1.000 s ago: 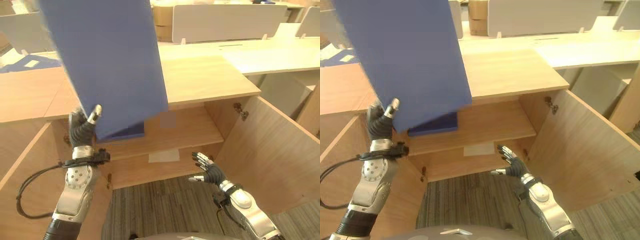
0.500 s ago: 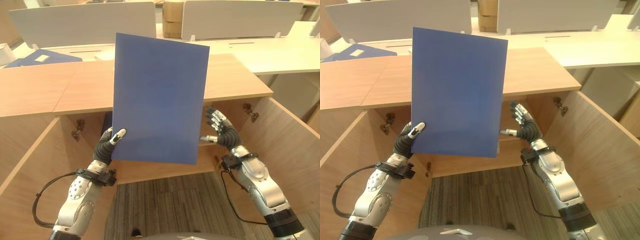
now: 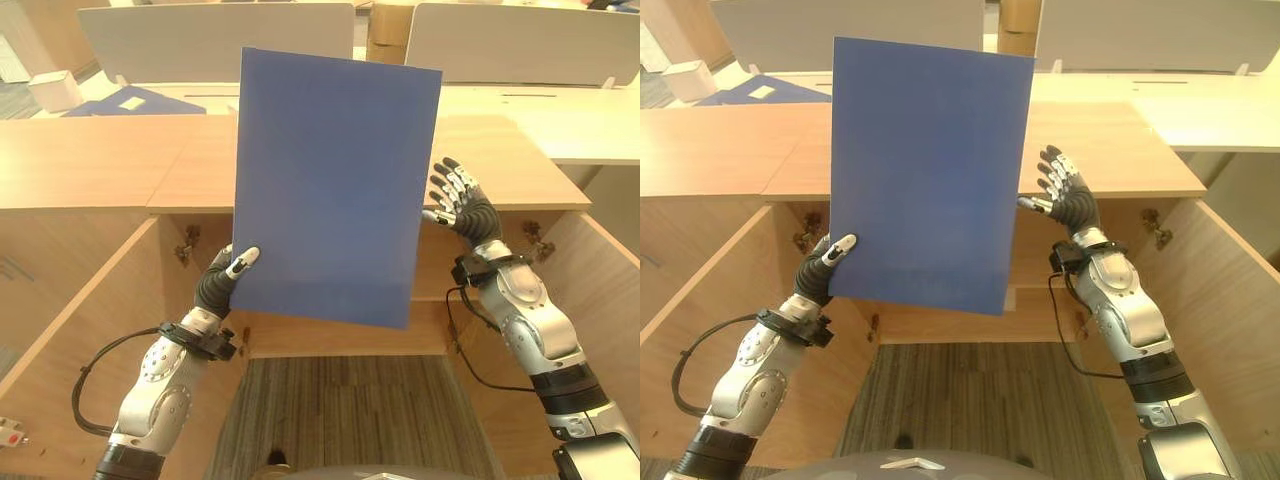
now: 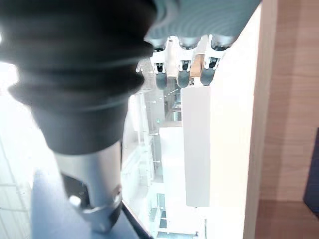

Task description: Put the empty folder in the office cabinet

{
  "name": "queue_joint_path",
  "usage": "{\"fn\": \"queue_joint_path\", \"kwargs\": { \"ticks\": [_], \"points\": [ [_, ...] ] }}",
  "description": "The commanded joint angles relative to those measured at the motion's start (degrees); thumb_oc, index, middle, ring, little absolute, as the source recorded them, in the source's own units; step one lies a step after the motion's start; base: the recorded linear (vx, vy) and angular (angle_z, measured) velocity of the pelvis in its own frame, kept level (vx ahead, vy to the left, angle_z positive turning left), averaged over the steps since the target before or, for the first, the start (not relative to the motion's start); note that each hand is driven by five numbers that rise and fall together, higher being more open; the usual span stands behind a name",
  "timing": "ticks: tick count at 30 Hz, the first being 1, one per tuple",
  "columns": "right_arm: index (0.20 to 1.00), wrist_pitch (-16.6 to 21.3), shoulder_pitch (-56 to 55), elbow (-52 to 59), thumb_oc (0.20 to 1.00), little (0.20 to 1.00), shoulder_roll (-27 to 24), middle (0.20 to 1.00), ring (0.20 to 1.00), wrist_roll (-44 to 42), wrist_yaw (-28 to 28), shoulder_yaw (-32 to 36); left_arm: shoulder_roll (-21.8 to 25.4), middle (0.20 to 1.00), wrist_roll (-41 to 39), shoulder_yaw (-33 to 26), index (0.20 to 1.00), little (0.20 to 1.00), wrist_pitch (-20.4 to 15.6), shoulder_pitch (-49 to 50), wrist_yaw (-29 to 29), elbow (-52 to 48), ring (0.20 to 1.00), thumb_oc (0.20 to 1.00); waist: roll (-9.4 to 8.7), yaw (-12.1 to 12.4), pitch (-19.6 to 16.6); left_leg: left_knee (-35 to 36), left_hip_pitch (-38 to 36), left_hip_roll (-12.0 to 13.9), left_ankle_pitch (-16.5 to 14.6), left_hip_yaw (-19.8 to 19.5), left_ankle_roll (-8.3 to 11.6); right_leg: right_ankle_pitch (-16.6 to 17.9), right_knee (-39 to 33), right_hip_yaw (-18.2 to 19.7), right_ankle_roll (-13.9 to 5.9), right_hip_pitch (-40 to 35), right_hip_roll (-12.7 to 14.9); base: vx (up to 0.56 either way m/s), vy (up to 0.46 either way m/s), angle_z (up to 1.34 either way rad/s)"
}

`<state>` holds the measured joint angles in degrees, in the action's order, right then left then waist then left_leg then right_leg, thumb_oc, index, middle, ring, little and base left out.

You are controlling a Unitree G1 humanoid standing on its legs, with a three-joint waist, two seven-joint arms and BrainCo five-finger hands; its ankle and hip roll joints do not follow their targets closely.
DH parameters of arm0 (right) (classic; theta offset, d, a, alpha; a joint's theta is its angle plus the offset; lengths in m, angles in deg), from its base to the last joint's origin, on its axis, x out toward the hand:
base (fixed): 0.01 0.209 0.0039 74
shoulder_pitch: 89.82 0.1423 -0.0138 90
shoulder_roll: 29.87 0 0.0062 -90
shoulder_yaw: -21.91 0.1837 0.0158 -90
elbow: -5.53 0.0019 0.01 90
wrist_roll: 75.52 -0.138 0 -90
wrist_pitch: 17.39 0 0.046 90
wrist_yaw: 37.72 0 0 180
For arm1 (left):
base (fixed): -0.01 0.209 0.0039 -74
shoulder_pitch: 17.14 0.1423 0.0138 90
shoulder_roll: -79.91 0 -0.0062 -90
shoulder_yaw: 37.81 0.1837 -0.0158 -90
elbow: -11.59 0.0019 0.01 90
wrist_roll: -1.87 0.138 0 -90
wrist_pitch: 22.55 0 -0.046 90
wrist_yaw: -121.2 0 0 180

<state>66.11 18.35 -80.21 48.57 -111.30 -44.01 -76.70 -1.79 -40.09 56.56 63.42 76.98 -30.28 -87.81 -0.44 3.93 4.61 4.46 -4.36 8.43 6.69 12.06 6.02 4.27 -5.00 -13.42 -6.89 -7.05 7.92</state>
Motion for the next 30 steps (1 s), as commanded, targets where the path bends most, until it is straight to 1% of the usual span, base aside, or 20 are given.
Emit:
{"fn": "queue_joint_path", "kwargs": {
  "ticks": [1, 4, 5, 7, 8, 9, 10, 11, 13, 17, 22, 24, 26, 30],
  "points": [
    [1.0, -1.6, 4.6, 1.5, 1.0, 1.0, -1.9, 1.0, 1.0, -5.7, -2.5, 0.4, 3.3, 0.2, -0.8, 2.0, 0.2, 0.2, -2.0, -6.5, 4.1, -2.1, 0.2, 0.2, -1.77, 0.2, -1.0, 0.5, -2.9, -1.6, -4.6, -2.8, -2.59, 1.7, 0.0, 0.1, -1.37, 0.3, 1.6, 0.0, 0.0, 0.0],
    [1.0, -2.6, 6.0, 0.9, 1.0, 1.0, -2.4, 1.0, 1.0, -6.9, -3.6, 0.0, 3.8, 0.2, -1.1, 2.4, 0.2, 0.2, -2.0, -7.0, 3.8, -1.8, 0.2, 0.2, -1.86, 0.2, -1.1, 0.5, -2.9, -1.6, -4.6, -2.7, -2.57, 1.8, 0.0, 0.2, -1.32, 0.3, 1.6, 0.0, 0.0, 0.0],
    [1.0, -4.2, 7.1, 0.6, 1.0, 1.0, -3.0, 1.0, 1.0, -8.9, -4.8, -0.6, 4.0, 0.2, -1.2, 2.8, 0.2, 0.2, -2.3, -7.4, 3.5, -1.4, 0.2, 0.2, -1.99, 0.2, -1.1, 0.5, -2.9, -1.6, -4.5, -2.7, -2.53, 1.8, 0.0, 0.1, -1.3, 0.2, 1.6, 0.0, 0.0, 0.0],
    [1.0, -5.8, 7.8, 0.3, 1.0, 1.0, -3.8, 1.0, 1.0, -8.6, -6.3, -1.0, 4.5, 0.2, -1.3, 2.8, 0.2, 0.2, -2.6, -7.7, 3.6, -0.9, 0.2, 0.2, -2.11, 0.2, -1.2, 0.5, -2.9, -1.6, -4.5, -2.7, -2.46, 1.7, 0.0, 0.1, -1.28, 0.2, 1.5, 0.0, 0.0, 0.0],
    [1.0, -7.1, 7.5, 0.0, 1.0, 1.0, -5.1, 1.0, 1.0, -9.8, -7.8, -0.7, 5.3, 0.2, -1.3, 2.3, 0.2, 0.2, -3.0, -7.3, 4.0, -0.7, 0.2, 0.2, -2.19, 0.1, -1.3, 0.5, -2.8, -1.6, -4.5, -2.7, -2.4, 1.7, 0.0, 0.2, -1.28, 0.2, 1.5, 0.0, 0.0, 0.0],
    [1.0, -7.1, 7.5, 0.0, 1.0, 1.0, -5.1, 1.0, 1.0, -9.8, -7.8, -0.7, 5.3, 0.2, -1.3, 2.3, 0.2, 0.2, -3.0, -7.3, 4.0, -0.7, 0.2, 0.2, -2.19, 0.1, -1.3, 0.5, -2.8, -1.6, -4.5, -2.7, -2.4, 1.7, 0.0, 0.2, -1.28, 0.2, 1.5, 0.0, 0.0, 0.0],
    [1.0, -7.9, 6.5, -0.2, 1.0, 1.0, -6.7, 1.0, 1.0, -12.0, -8.6, -0.1, 6.0, 0.2, -1.4, 1.7, 0.2, 0.2, -3.6, -6.8, 4.3, -0.8, 0.2, 0.2, -2.29, 0.0, -1.3, 0.5, -2.8, -1.6, -4.4, -2.7, -2.36, 1.8, 0.0, 0.2, -1.34, 0.2, 1.5, 0.0, 0.0, 0.0],
    [1.0, -7.9, 6.5, -0.2, 1.0, 1.0, -6.7, 1.0, 1.0, -12.0, -8.6, -0.1, 6.0, 0.2, -1.4, 1.7, 0.2, 0.2, -3.6, -6.8, 4.3, -0.8, 0.2, 0.2, -2.29, 0.0, -1.3, 0.5, -2.8, -1.6, -4.4, -2.7, -2.36, 1.8, 0.0, 0.2, -1.34, 0.2, 1.5, 0.0, 0.0, 0.0],
    [1.0, -7.7, 4.2, -0.4, 1.0, 1.0, -8.1, 1.0, 1.0, -13.5, -12.4, 1.2, 7.1, 0.2, -2.0, 0.7, 0.2, 0.2, -4.1, -6.0, 4.5, -1.2, 0.2, 0.2, -2.46, -0.1, -1.4, 0.5, -2.8, -1.6, -4.4, -2.7, -2.4, 1.8, 0.0, 0.1, -1.44, 0.2, 1.5, 0.0, 0.0, 0.0],
    [1.0, -8.0, 1.0, 1.0, 1.0, 1.0, -9.6, 1.0, 1.0, -15.0, -14.6, 3.4, 7.8, 0.2, -2.4, -0.3, 0.2, 0.2, -4.9, -5.5, 4.6, -0.9, 0.2, 0.2, -2.69, -0.6, -1.3, 0.5, -3.0, -1.6, -4.5, -2.6, -2.45, 1.9, 0.0, 0.2, -1.51, 0.3, 1.5, 0.0, 0.0, 0.0],
    [1.0, -7.4, -2.8, 3.1, 1.0, 1.0, -11.8, 1.0, 1.0, -13.3, -18.3, 6.2, 8.5, 0.2, -3.2, -1.7, 0.2, 0.2, -6.0, -5.1, 4.9, -0.2, 0.2, 0.2, -2.86, -1.4, -1.3, 0.5, -3.0, -1.5, -4.4, -2.2, -2.34, 1.9, 0.0, 0.5, -1.71, 0.4, 1.4, 0.0, 0.0, 0.0],
    [1.0, -7.4, -3.3, 3.5, 1.0, 1.0, -12.2, 1.0, 1.0, -13.7, -18.5, 6.6, 8.6, 0.2, -3.4, -1.9, 0.2, 0.2, -6.1, -5.0, 4.9, -0.4, 0.2, 0.2, -2.89, -1.5, -1.3, 0.5, -3.1, -1.5, -4.4, -2.2, -2.34, 2.0, 0.0, 0.6, -1.73, 0.4, 1.4, 0.0, 0.0, 0.0],
    [1.0, -6.8, -4.6, 3.9, 1.0, 1.0, -13.1, 1.0, 1.0, -13.6, -20.2, 7.9, 8.7, 0.2, -3.4, -2.4, 0.2, 0.2, -6.4, -4.8, 5.2, -0.4, 0.2, 0.2, -3.0, -1.8, -1.2, 0.5, -3.2, -1.6, -4.5, -2.1, -2.38, 2.0, 0.0, 0.6, -1.75, 0.4, 1.4, 0.0, 0.0, 0.0],
    [1.0, -6.0, -6.3, 5.1, 1.0, 1.0, -13.8, 1.0, 1.0, -14.4, -21.4, 9.4, 8.9, 0.2, -3.2, -2.9, 0.2, 0.2, -6.3, -4.8, 5.2, -0.3, 0.2, 0.2, -3.08, -2.1, -1.2, 0.5, -3.2, -1.6, -4.4, -1.9, -2.38, 2.0, 0.0, 0.8, -1.82, 0.4, 1.3, 0.0, 0.0, 0.0]
  ]
}}
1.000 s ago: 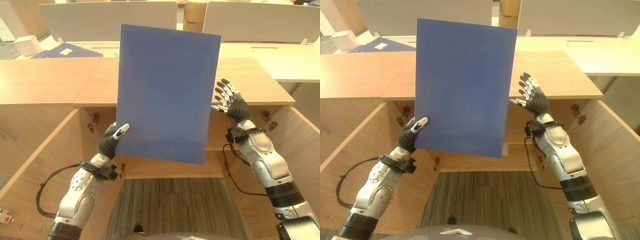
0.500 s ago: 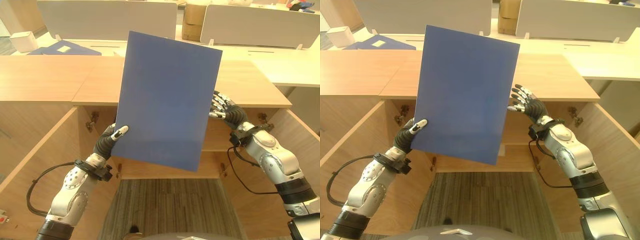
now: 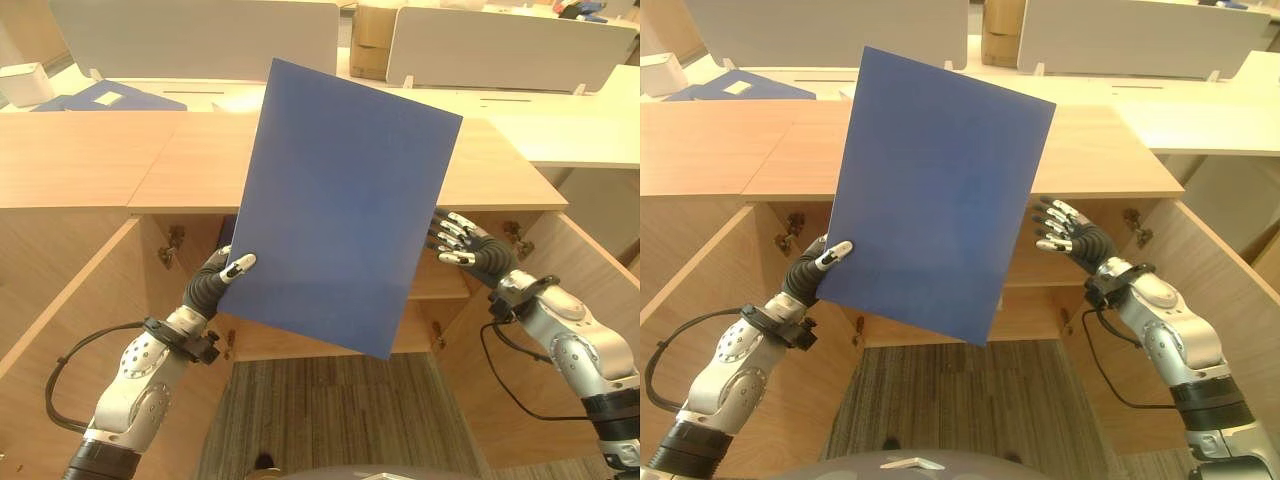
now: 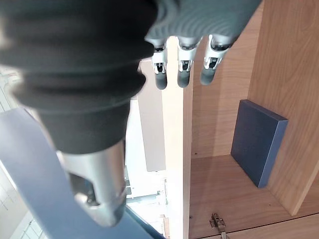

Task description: Put the empty folder in the office cabinet

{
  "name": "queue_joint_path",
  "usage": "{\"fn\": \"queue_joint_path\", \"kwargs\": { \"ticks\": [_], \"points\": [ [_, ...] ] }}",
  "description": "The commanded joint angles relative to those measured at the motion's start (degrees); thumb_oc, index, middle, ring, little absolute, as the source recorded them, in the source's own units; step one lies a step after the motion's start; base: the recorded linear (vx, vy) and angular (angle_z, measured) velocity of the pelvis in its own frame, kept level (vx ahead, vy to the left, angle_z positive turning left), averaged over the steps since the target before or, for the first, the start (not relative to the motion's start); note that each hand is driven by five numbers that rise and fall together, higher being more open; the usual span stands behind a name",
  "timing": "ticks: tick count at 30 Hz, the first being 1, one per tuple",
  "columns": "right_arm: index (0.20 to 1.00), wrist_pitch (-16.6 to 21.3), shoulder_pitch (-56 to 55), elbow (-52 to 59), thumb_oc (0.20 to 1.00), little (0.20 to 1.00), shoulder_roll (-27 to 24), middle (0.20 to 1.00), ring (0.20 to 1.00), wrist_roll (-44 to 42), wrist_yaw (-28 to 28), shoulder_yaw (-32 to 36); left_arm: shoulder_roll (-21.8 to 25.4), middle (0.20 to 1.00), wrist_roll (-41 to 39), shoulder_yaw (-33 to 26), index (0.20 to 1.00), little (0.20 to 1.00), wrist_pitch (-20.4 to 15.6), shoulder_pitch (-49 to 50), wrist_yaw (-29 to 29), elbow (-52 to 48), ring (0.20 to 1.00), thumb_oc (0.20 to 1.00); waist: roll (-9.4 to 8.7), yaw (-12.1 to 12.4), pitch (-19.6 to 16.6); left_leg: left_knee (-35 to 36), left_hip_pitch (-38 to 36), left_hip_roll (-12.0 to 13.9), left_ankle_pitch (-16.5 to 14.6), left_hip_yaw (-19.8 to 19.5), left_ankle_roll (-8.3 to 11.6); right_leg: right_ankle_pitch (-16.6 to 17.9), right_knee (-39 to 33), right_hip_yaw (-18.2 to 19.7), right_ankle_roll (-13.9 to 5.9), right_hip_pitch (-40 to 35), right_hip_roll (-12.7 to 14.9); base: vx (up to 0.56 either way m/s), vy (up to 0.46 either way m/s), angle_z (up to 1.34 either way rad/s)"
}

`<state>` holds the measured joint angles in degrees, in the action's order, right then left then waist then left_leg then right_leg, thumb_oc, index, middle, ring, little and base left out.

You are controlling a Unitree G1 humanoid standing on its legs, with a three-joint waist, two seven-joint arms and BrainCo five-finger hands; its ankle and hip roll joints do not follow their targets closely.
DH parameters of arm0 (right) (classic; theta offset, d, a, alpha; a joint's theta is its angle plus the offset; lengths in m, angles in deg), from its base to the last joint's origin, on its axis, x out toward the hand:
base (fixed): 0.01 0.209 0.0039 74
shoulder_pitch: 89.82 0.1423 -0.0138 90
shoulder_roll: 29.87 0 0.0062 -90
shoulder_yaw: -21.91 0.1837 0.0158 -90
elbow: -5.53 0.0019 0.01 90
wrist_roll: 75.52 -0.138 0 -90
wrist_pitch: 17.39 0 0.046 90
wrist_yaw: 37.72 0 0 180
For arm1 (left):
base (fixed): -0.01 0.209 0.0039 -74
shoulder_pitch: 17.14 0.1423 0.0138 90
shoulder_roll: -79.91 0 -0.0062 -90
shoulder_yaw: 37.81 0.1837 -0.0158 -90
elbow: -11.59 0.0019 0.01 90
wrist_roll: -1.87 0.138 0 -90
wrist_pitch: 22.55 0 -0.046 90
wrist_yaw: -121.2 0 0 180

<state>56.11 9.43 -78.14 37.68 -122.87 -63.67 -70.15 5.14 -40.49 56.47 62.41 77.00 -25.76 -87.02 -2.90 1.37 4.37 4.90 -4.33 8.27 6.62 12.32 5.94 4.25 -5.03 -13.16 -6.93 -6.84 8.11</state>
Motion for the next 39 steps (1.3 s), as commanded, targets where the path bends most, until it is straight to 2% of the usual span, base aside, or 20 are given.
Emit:
{"fn": "queue_joint_path", "kwargs": {
  "ticks": [1, 5, 8, 13, 21, 25, 28, 29, 31, 35, 36, 37, 39],
  "points": [
    [1.0, 3.9, 2.7, 3.3, 1.0, 1.0, -3.0, 1.0, 1.0, -2.7, -1.6, 3.1, 2.1, 0.2, -2.9, -2.9, 0.2, 0.2, -5.1, -4.9, 0.5, -1.2, 0.2, 0.2, -0.65, 0.4, -1.0, 0.1, -3.2, -1.4, -4.4, -2.1, -2.29, 2.0, 0.0, 0.6, -1.76, 0.2, 1.1, 0.0, 0.0, 0.0],
    [1.0, 3.5, 2.2, 3.7, 1.0, 1.0, -3.5, 1.0, 1.0, -4.1, -1.2, 4.8, 2.4, 0.2, -2.2, -3.4, 0.2, 0.2, -4.9, -4.5, 0.1, -1.3, 0.2, 0.2, -0.74, 0.1, -0.9, 0.1, -3.3, -1.4, -4.6, -2.1, -2.29, 1.9, 0.0, 0.6, -1.83, 0.2, 1.0, 0.0, 0.0, 0.0],
    [1.0, 2.4, 1.1, 5.5, 1.0, 1.0, -3.2, 1.0, 1.0, -5.5, -3.0, 5.2, 2.1, 0.2, -1.7, -3.5, 0.2, 0.2, -4.9, -4.0, 0.7, -1.6, 0.2, 0.2, -0.69, -0.1, -0.7, 0.1, -3.3, -1.5, -4.6, -2.0, -2.38, 1.9, 0.0, 0.8, -1.81, 0.2, 1.0, 0.0, 0.0, 0.0],
    [1.0, 0.0, 1.8, 8.9, 1.0, 1.0, -0.7, 1.0, 1.0, -8.7, -2.9, 0.8, 1.7, 0.2, 0.5, -0.7, 0.2, 0.2, -5.7, -5.4, -0.7, -1.4, 0.2, 0.2, -0.4, 0.0, -0.7, 0.1, -3.6, -1.5, -4.6, -1.9, -2.42, 1.9, 0.0, 1.0, -1.78, 0.1, 1.0, 0.0, 0.0, 0.0],
    [1.0, -2.1, 8.6, 9.1, 1.0, 1.0, 3.4, 1.0, 1.0, -12.4, 2.3, -9.1, 1.4, 0.2, 2.1, 4.6, 0.2, 0.2, -6.0, -8.6, -3.5, -1.0, 0.2, 0.2, 0.15, 0.9, -0.9, 0.1, -3.7, -1.5, -4.4, -2.1, -2.42, 1.8, 0.0, 0.9, -1.52, -0.2, 0.9, 0.0, 0.0, 0.0],
    [1.0, -1.8, 10.5, 8.5, 1.0, 1.0, 4.5, 1.0, 1.0, -13.0, 4.2, -11.1, 1.2, 0.2, 2.7, 5.8, 0.2, 0.2, -6.0, -9.3, -4.4, -1.0, 0.2, 0.2, 0.24, 1.2, -1.0, 0.1, -3.7, -1.5, -4.4, -2.2, -2.42, 1.7, 0.0, 0.7, -1.47, -0.2, 0.9, 0.0, 0.0, 0.0],
    [1.0, -0.5, 14.4, 7.0, 1.0, 1.0, 7.1, 1.0, 1.0, -13.3, 9.0, -14.2, 0.3, 0.2, 3.7, 7.8, 0.2, 0.2, -5.5, -10.5, -5.9, -0.9, 0.2, 0.2, 0.36, 1.9, -1.0, 0.1, -3.7, -1.5, -4.4, -2.5, -2.42, 1.7, 0.0, 0.5, -1.32, -0.3, 0.9, 0.0, 0.0, 0.0],
    [0.2, 1.0, 16.7, 5.7, 0.2, 0.2, 8.7, 0.2, 0.2, -12.8, 12.8, -15.6, -0.2, 0.2, 3.8, 8.8, 0.2, 0.2, -5.4, -11.1, -6.4, -0.7, 0.2, 0.2, 0.48, 2.2, -1.1, 0.1, -3.6, -1.5, -4.3, -2.6, -2.44, 1.6, 0.0, 0.5, -1.18, -0.4, 0.9, 0.0, 0.0, 0.0],
    [0.2, 2.2, 17.9, 4.7, 0.2, 0.2, 10.1, 0.2, 0.2, -11.3, 15.0, -16.0, -0.7, 0.2, 3.9, 9.2, 0.2, 0.2, -5.2, -11.2, -6.8, -0.4, 0.2, 0.2, 0.61, 2.4, -1.1, 0.1, -3.6, -1.5, -4.3, -2.7, -2.48, 1.6, 0.0, 0.5, -1.05, -0.5, 0.9, 0.0, 0.0, 0.0],
    [0.2, 5.9, 18.4, 3.3, 0.2, 0.2, 11.7, 0.2, 0.2, -2.5, 17.1, -15.2, -2.4, 0.2, 4.1, 9.5, 0.2, 0.2, -6.0, -10.3, -9.9, -0.4, 0.2, 0.2, 0.84, 2.8, -1.0, 0.1, -3.5, -1.5, -4.3, -2.9, -2.59, 1.6, 0.0, 0.3, -0.94, -0.5, 1.0, 0.0, 0.0, 0.0],
    [0.2, 6.9, 18.3, 3.4, 0.2, 0.2, 11.8, 0.2, 0.2, -0.4, 17.4, -14.9, -2.8, 0.529, 3.4, 9.2, 0.529, 0.529, -6.9, -10.0, -11.2, -0.5, 0.529, 0.529, 0.89, 2.8, -1.0, 0.1, -3.4, -1.5, -4.3, -2.9, -2.62, 1.5, 0.0, 0.3, -0.92, -0.5, 1.1, 0.0, 0.0, 0.0],
    [0.2, 7.4, 18.3, 3.4, 0.2, 0.2, 11.8, 0.2, 0.2, 1.3, 17.5, -14.6, -2.9, 1.0, 3.2, 8.9, 1.0, 1.0, -7.3, -9.8, -11.7, -0.5, 1.0, 1.0, 0.88, 2.9, -1.0, 0.1, -3.4, -1.6, -4.3, -3.0, -2.62, 1.5, 0.0, 0.3, -0.89, -0.5, 1.1, 0.0, 0.0, 0.0],
    [0.2, 8.3, 18.4, 3.6, 0.2, 0.2, 11.5, 0.2, 0.2, 3.2, 17.4, -14.1, -3.2, 1.0, 2.7, 8.1, 1.0, 1.0, -8.7, -9.3, -12.0, -0.3, 1.0, 1.0, 0.85, 3.0, -0.9, 0.1, -3.4, -1.6, -4.3, -3.0, -2.68, 1.6, 0.0, 0.2, -0.81, -0.5, 1.1, 0.0, 0.0, 0.0]
  ]
}}
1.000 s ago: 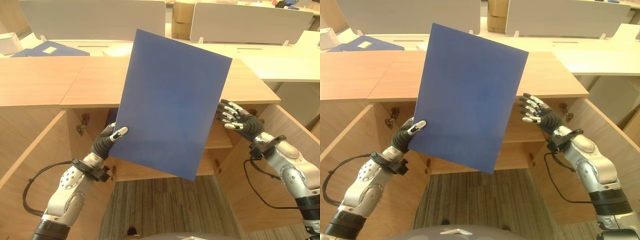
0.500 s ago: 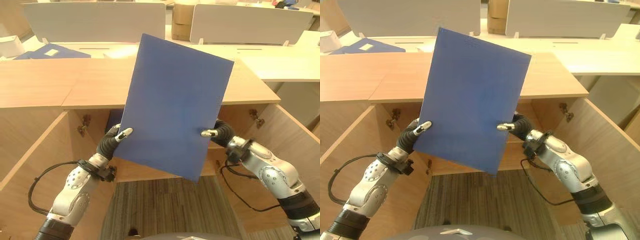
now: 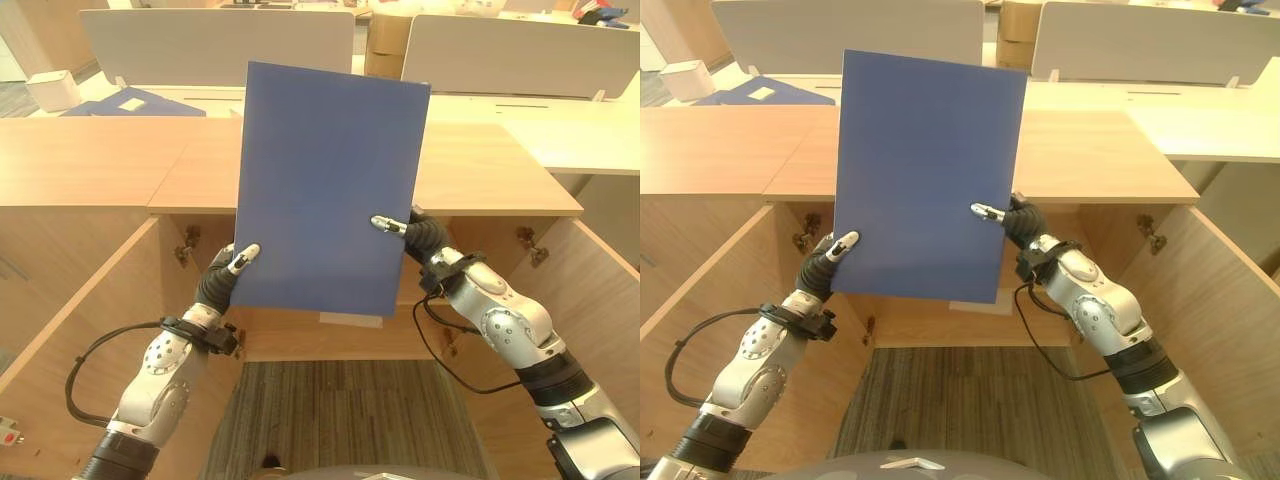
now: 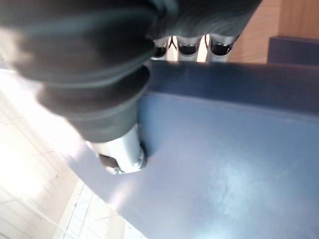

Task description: Put the empty folder in the office cabinet

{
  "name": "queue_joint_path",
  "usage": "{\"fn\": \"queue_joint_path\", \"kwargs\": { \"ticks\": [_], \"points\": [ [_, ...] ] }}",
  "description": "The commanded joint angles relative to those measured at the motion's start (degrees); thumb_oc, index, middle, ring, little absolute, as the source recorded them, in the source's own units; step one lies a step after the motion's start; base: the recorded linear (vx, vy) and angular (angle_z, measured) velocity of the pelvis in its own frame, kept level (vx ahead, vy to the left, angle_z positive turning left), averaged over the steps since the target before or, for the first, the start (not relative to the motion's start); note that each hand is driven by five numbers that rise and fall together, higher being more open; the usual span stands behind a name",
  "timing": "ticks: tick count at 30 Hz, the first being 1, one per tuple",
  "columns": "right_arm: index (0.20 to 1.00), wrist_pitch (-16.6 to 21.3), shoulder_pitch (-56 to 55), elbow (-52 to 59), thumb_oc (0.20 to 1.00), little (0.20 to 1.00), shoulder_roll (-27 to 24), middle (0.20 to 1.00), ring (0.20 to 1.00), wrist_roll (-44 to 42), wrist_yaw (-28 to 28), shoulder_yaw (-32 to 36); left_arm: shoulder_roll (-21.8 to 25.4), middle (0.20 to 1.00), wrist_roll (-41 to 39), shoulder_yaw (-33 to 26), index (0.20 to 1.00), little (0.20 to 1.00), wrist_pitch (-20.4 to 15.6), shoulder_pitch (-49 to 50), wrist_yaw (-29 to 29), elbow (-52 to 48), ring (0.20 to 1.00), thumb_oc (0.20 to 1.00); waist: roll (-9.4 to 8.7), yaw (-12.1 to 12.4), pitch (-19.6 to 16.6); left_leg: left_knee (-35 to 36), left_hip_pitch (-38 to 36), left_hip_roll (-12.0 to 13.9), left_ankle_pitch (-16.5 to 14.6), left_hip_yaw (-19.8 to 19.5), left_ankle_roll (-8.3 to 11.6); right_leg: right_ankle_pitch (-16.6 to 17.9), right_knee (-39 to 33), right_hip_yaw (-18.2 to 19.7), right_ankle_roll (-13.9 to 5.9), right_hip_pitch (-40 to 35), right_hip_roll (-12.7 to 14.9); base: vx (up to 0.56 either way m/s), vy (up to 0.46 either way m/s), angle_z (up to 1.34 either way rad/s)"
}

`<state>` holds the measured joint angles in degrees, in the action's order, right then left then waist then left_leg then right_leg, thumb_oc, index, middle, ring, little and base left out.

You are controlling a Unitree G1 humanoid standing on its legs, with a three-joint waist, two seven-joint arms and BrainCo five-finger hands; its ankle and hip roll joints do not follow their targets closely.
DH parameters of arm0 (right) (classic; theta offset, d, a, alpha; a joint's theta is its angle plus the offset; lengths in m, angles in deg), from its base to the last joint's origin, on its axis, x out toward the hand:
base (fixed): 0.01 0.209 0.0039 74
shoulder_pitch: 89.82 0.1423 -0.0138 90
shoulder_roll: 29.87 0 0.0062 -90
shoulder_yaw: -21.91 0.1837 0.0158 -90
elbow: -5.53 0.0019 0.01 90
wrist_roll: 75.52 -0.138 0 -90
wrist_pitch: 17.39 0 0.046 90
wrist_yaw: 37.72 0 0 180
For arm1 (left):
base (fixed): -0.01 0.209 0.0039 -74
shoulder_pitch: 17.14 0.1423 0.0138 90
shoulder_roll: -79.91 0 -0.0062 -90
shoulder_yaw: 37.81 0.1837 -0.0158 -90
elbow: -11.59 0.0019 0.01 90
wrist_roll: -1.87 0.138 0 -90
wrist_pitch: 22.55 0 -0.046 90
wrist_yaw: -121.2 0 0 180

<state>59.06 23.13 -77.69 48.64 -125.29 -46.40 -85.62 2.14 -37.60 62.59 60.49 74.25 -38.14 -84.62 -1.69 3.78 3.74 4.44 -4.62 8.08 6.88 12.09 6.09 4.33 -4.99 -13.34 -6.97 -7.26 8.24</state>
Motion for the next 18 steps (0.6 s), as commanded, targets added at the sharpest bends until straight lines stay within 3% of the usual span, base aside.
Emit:
{"fn": "queue_joint_path", "kwargs": {
  "ticks": [1, 8, 18],
  "points": [
    [0.2, 5.9, 3.9, 3.6, 0.2, 0.2, 0.9, 0.2, 0.2, 8.1, -0.8, 2.4, -0.7, 1.0, -0.6, 0.9, 1.0, 1.0, -7.8, -6.1, 0.3, -2.8, 1.0, 1.0, -0.42, 0.8, -0.2, 0.6, -3.0, -1.4, -4.5, -3.0, -2.8, 1.5, 0.0, 0.3, -0.72, -0.1, 1.0, 0.0, 0.0, 0.0],
    [0.2, 7.3, 1.4, 4.4, 0.2, 0.2, 1.3, 0.2, 0.2, 11.9, -3.8, 2.9, -2.1, 1.0, -0.5, -1.1, 1.0, 1.0, -9.8, -5.3, -2.3, -2.1, 1.0, 1.0, -0.63, 1.0, -0.1, 0.6, -3.0, -1.5, -4.6, -3.3, -2.85, 1.5, 0.0, 0.1, -0.67, -0.3, 1.1, 0.0, 0.0, 0.0],
    [0.2, 10.3, -11.5, 8.7, 0.2, 0.2, 1.2, 0.2, 0.2, 18.2, -11.9, 3.7, -4.9, 1.0, -1.8, -5.4, 1.0, 1.0, -11.3, 2.6, -3.5, -0.3, 1.0, 1.0, -1.37, 1.3, 1.1, 0.6, -2.6, -1.8, -4.7, -3.3, -3.01, 1.6, 0.0, -0.3, -1.05, -0.1, 1.3, 0.01, -0.004, 0.0]
  ]
}}
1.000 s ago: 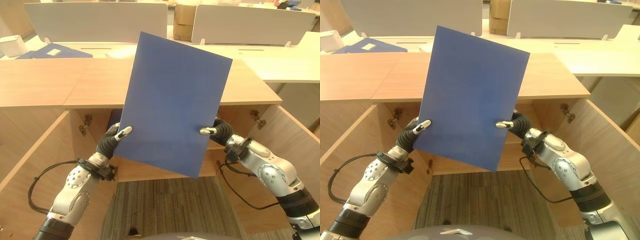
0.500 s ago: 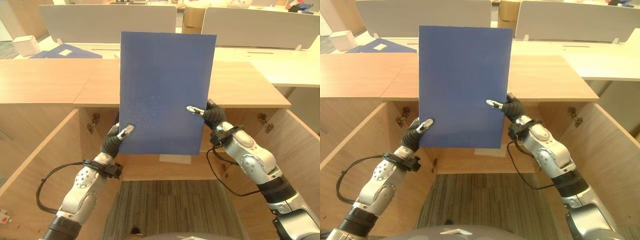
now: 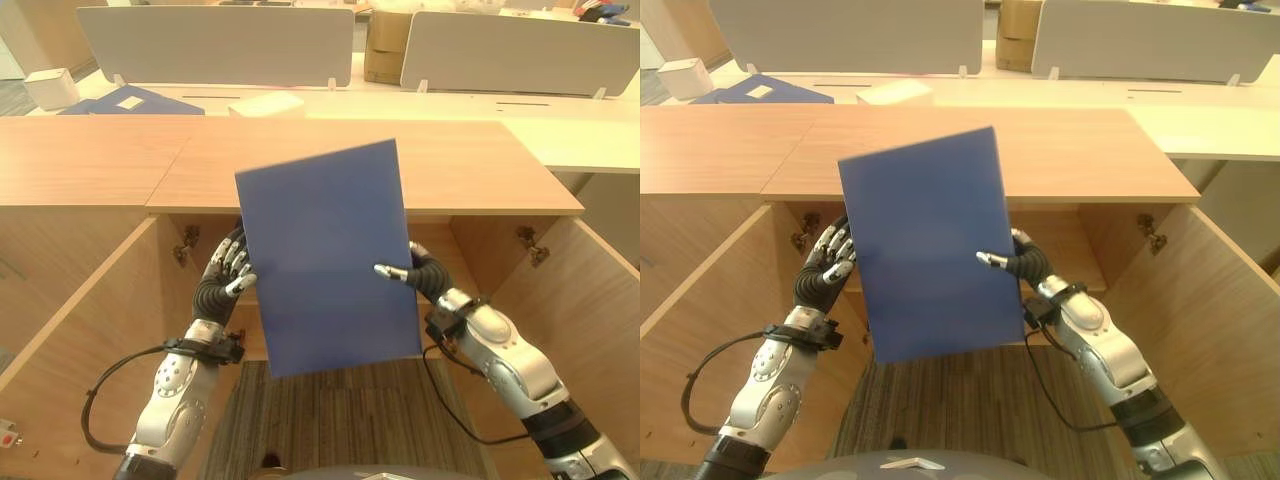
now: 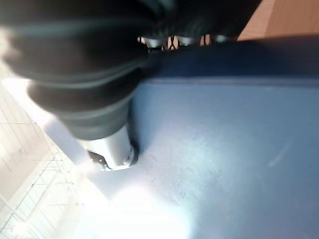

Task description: Put the empty folder in the office cabinet

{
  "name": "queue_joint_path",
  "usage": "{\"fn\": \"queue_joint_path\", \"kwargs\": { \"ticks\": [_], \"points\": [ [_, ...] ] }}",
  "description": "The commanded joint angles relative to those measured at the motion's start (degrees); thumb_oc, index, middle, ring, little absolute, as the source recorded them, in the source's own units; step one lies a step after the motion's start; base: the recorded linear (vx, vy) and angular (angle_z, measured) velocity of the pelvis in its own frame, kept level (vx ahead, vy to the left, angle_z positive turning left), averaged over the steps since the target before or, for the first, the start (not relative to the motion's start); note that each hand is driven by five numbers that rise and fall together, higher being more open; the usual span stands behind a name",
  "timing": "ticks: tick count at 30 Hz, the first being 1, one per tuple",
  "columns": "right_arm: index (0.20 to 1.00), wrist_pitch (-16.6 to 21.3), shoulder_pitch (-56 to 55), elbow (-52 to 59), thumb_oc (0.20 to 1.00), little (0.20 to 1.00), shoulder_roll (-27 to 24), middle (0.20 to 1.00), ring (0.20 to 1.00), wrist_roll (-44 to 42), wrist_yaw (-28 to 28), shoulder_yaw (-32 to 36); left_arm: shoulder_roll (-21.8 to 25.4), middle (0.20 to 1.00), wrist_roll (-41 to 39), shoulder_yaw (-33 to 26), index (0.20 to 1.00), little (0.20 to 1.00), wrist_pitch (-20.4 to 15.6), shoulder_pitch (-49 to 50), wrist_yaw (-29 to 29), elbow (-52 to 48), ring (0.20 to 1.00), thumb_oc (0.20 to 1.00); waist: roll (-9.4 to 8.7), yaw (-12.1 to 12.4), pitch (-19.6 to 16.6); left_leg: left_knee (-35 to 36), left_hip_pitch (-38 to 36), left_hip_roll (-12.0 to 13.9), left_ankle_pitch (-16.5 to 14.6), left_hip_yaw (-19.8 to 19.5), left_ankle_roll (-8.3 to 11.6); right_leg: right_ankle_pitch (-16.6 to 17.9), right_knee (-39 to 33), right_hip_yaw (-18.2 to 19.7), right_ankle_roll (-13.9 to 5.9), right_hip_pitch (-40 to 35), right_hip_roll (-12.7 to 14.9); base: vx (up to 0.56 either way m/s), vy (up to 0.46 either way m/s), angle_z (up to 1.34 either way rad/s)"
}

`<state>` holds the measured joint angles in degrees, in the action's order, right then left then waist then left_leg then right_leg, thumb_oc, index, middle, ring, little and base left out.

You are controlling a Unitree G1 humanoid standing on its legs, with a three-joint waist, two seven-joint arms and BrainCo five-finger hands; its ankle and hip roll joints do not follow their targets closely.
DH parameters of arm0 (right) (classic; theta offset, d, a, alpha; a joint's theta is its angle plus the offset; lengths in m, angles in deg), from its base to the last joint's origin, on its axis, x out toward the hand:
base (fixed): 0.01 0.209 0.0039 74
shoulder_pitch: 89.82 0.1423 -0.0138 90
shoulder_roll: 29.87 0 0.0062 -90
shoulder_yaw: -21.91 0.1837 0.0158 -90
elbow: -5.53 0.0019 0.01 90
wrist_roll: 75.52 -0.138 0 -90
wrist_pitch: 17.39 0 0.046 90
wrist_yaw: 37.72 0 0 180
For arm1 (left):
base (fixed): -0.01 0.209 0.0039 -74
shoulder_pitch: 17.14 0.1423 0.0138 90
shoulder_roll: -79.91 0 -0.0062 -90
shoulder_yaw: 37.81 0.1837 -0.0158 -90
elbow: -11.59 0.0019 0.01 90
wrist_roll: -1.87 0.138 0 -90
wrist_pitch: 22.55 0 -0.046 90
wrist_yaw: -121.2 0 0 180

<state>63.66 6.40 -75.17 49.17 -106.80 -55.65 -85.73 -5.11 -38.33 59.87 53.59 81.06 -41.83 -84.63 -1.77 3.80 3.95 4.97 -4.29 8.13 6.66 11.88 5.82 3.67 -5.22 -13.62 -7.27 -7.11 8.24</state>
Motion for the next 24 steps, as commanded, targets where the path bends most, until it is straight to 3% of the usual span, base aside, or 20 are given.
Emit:
{"fn": "queue_joint_path", "kwargs": {
  "ticks": [1, 6, 10, 16, 24],
  "points": [
    [0.2, 6.5, 3.9, 6.4, 0.2, 0.2, 0.6, 0.2, 0.2, 0.6, -3.1, 3.9, 2.4, 1.0, -1.4, -3.1, 1.0, 1.0, -4.4, -3.3, 0.7, -0.3, 1.0, 1.0, -1.36, 1.3, 0.9, 0.0, -2.9, -2.0, -4.5, -3.1, -2.83, 2.3, 0.2, -0.1, -0.83, -0.2, 1.4, 0.0, 0.0, 0.0],
    [0.2, 8.6, -0.6, 5.3, 0.2, 0.2, 1.5, 0.2, 0.2, 3.3, -4.8, 3.8, 1.6, 1.0, -3.6, -4.1, 1.0, 1.0, -6.2, -0.1, 4.4, 1.0, 1.0, 1.0, -1.5, 1.2, 1.6, 0.0, -2.8, -2.3, -4.6, -3.0, -3.19, 2.5, 0.2, -0.2, -0.96, 0.0, 1.5, -0.01, -0.011, 0.04],
    [0.2, 12.5, -4.9, 3.6, 0.2, 0.2, 2.0, 0.2, 0.2, 8.9, -8.1, 3.5, 1.0, 1.0, -7.8, -4.9, 1.0, 1.0, -6.5, 2.9, 9.4, 2.1, 1.0, 1.0, -1.5, 0.9, 2.4, 0.0, -2.7, -2.3, -4.6, -3.0, -3.35, 2.4, 0.2, -0.1, -1.03, 0.0, 1.4, 0.01, -0.027, 0.01],
    [0.2, 16.7, -8.5, 1.3, 0.2, 0.2, -0.1, 0.2, 0.2, 11.8, -5.6, 3.1, 2.0, 1.0, -8.1, -4.5, 1.0, 1.0, -6.2, 6.3, 8.1, 4.4, 1.0, 1.0, -1.39, 1.0, 5.6, 0.0, -0.5, -2.5, -4.1, -3.7, -3.64, 2.7, 0.2, -0.3, -1.17, 1.9, 1.4, -0.07, -0.049, 0.06],
    [0.2, 22.3, -7.7, -6.0, 0.2, 0.2, -1.2, 0.2, 0.2, 15.4, -2.0, 2.4, 2.1, 1.0, -14.0, -4.5, 1.0, 1.0, -5.6, 6.8, 4.1, 9.6, 1.0, 1.0, 0.32, 2.0, 13.1, 0.0, 5.7, -2.9, -2.0, -5.0, -3.64, 3.9, 0.4, -1.8, -1.19, 7.3, 1.6, -0.18, -0.028, 0.09]
  ]
}}
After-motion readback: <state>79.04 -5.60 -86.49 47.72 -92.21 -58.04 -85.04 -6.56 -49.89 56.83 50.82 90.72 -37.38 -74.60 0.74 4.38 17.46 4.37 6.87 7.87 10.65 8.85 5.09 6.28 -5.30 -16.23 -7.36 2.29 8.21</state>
